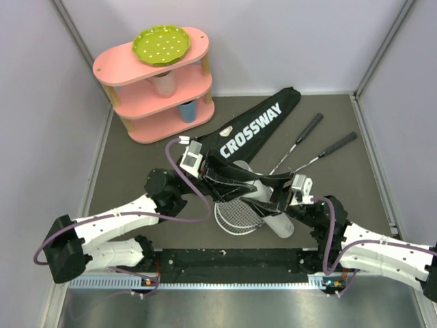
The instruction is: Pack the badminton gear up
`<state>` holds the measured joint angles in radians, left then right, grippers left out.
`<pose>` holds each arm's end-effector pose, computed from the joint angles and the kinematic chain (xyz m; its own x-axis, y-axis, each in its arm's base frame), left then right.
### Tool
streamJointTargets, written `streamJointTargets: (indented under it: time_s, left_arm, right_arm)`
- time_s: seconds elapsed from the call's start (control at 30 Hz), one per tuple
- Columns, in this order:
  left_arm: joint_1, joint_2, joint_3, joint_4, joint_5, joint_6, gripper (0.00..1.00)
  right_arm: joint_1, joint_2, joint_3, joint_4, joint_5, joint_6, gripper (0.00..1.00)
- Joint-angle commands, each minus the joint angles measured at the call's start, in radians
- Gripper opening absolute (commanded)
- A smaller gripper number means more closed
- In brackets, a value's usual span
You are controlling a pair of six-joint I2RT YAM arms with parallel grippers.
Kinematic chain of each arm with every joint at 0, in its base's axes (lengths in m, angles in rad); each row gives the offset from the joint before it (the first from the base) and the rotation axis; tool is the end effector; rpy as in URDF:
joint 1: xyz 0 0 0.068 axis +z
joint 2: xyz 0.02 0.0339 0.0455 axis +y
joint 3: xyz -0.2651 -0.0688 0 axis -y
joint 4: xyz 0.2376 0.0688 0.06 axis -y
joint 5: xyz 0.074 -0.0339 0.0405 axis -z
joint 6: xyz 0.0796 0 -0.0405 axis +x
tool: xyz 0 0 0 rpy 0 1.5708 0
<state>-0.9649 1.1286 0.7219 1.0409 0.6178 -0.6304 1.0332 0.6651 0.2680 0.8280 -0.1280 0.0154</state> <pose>0.1104 -0.2403 0.3965 -0.2790 -0.4410 -0.8530 0.9548 -0.2219 -0.1976 0.0899 0.1707 0.3044 0.1998 0.3650 -0.9093 -0.9145 0.4027 -0.0393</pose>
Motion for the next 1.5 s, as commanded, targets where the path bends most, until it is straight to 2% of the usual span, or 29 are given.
streamJointTargets:
  time_s: [0.0,0.07,0.1,0.17,0.2,0.3,0.47,0.67,0.9,1.0,1.03,1.07,1.13,1.17,1.27,1.3,1.4,1.47]
  left_arm:
    - [-0.038,0.102,-0.067,-0.366,0.148,-0.035,0.42]
    - [-0.031,0.047,-0.029,-0.492,0.125,-0.011,0.46]
    - [-0.026,0.027,0.038,-0.566,0.111,0.000,0.49]
    - [-0.011,-0.015,0.123,-0.700,0.059,0.041,0.57]
    - [-0.005,-0.053,0.195,-0.805,0.039,0.050,0.82]
    - [0.032,-0.122,0.304,-0.896,0.025,0.046,0.98]
    - [0.129,-0.164,0.386,-0.979,0.027,0.006,0.97]
    - [0.138,-0.176,0.314,-0.950,-0.023,-0.028,0.97]
    - [0.140,-0.135,0.222,-0.878,-0.001,-0.054,0.96]
    - [0.138,-0.188,0.191,-0.900,-0.091,-0.020,0.98]
    - [0.138,-0.229,0.191,-0.933,-0.143,-0.002,0.98]
    - [0.138,-0.252,0.183,-0.988,-0.262,0.012,0.98]
    - [0.138,-0.315,0.160,-1.025,-0.395,0.035,0.98]
    - [0.138,-0.329,0.121,-1.026,-0.467,0.032,0.98]
    - [0.140,-0.334,0.013,-0.891,-0.439,0.003,0.98]
    - [0.137,-0.320,-0.002,-0.816,-0.379,-0.023,0.98]
    - [0.098,-0.225,-0.009,-0.737,-0.310,-0.034,0.98]
    - [0.037,-0.158,0.016,-0.684,-0.312,-0.019,0.98]
  right_arm:
    - [0.011,-0.061,0.073,0.231,0.011,0.034,0.03]
    - [0.011,-0.091,0.086,0.150,-0.008,-0.011,0.03]
    - [0.011,-0.105,0.086,0.064,-0.016,-0.052,0.03]
    - [0.011,-0.151,0.073,-0.002,-0.030,-0.124,0.03]
    - [0.011,-0.165,0.070,-0.041,-0.032,-0.149,0.03]
    - [0.011,-0.222,0.063,-0.174,-0.035,-0.221,0.03]
    - [0.011,-0.307,0.059,-0.289,-0.030,-0.269,0.02]
    - [0.011,-0.328,0.079,-0.334,-0.022,-0.281,0.02]
    - [0.011,-0.300,0.079,-0.262,-0.013,-0.240,0.03]
    - [0.011,-0.282,0.099,-0.265,0.104,-0.160,0.03]
    - [0.011,-0.268,0.123,-0.283,0.263,-0.125,0.03]
    - [0.011,-0.260,0.140,-0.306,0.345,-0.085,0.03]
    - [0.011,-0.239,0.187,-0.349,0.526,0.015,0.03]
    - [0.011,-0.227,0.212,-0.366,0.566,0.038,0.03]
    - [0.011,-0.144,0.336,-0.455,0.695,0.110,0.03]
    - [0.011,-0.122,0.397,-0.476,0.714,0.160,0.02]
    - [0.011,-0.038,0.502,-0.553,0.772,0.269,0.00]
    - [0.011,0.014,0.552,-0.608,0.771,0.288,0.00]
